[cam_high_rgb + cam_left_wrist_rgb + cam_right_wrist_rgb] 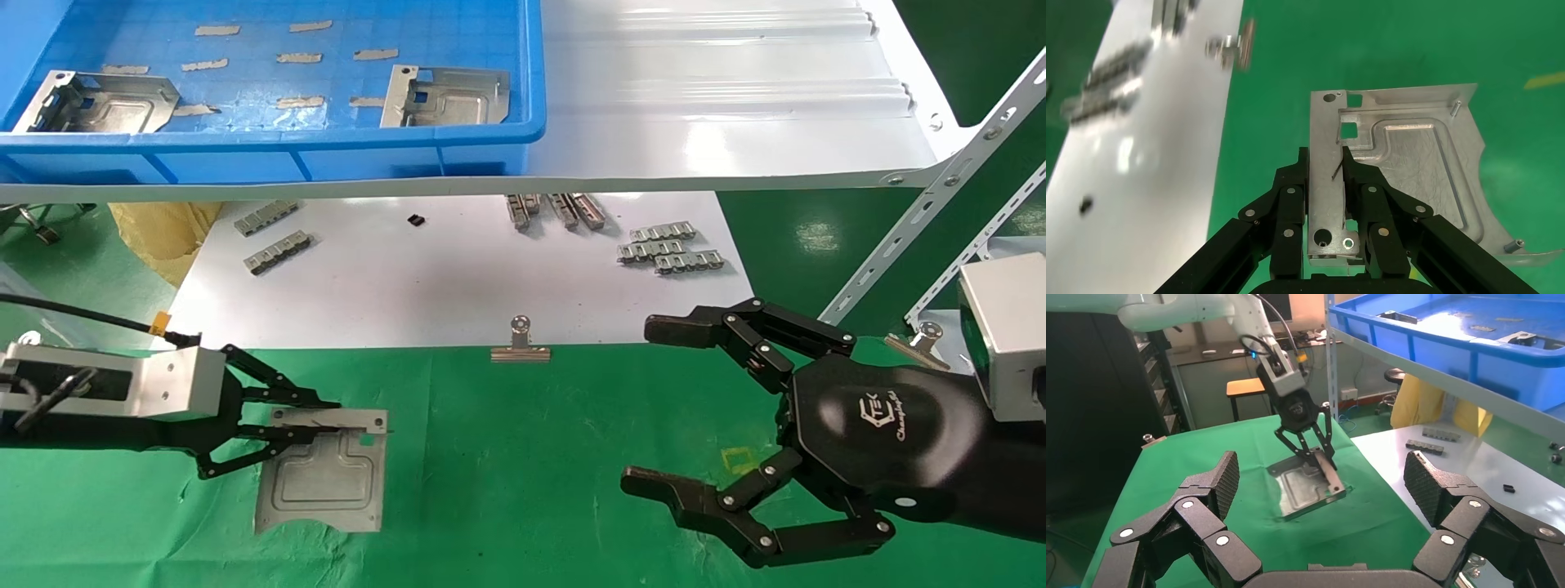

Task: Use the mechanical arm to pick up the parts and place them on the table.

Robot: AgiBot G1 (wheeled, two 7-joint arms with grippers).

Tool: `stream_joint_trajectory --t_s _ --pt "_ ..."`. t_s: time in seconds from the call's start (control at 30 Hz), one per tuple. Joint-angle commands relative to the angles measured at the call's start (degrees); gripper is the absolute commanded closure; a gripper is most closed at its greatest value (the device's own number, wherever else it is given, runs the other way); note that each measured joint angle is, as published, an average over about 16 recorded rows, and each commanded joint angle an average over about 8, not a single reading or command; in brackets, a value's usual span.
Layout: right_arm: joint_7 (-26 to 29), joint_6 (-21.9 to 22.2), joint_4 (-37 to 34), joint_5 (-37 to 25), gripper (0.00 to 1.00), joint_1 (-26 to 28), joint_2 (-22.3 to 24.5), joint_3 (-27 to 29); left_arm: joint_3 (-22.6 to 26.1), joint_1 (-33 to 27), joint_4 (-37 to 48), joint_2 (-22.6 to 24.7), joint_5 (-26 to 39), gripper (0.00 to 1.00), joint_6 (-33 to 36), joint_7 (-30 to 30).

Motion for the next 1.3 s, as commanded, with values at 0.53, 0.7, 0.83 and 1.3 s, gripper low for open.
stream_joint_trajectory --t_s 0.53,0.7,0.83,1.3 --pt "0.0 0.0 0.0 0.0 0.0 0.0 0.0 0.0 1.4 1.3 7.9 2.0 3.1 0.0 -1.9 9.6" --pt "0.0 0.0 0.0 0.0 0.0 0.0 0.0 0.0 1.0 0.8 10.7 2.7 1.6 0.0 0.8 8.0" --pt "0.0 0.0 0.0 0.0 0.0 0.0 0.0 0.0 0.4 0.7 12.7 3.1 -1.2 0.0 3.4 4.7" --pt "0.0 0.0 0.0 0.0 0.0 0.0 0.0 0.0 -0.7 4.9 12.5 2.2 -10.3 0.0 5.2 -2.6"
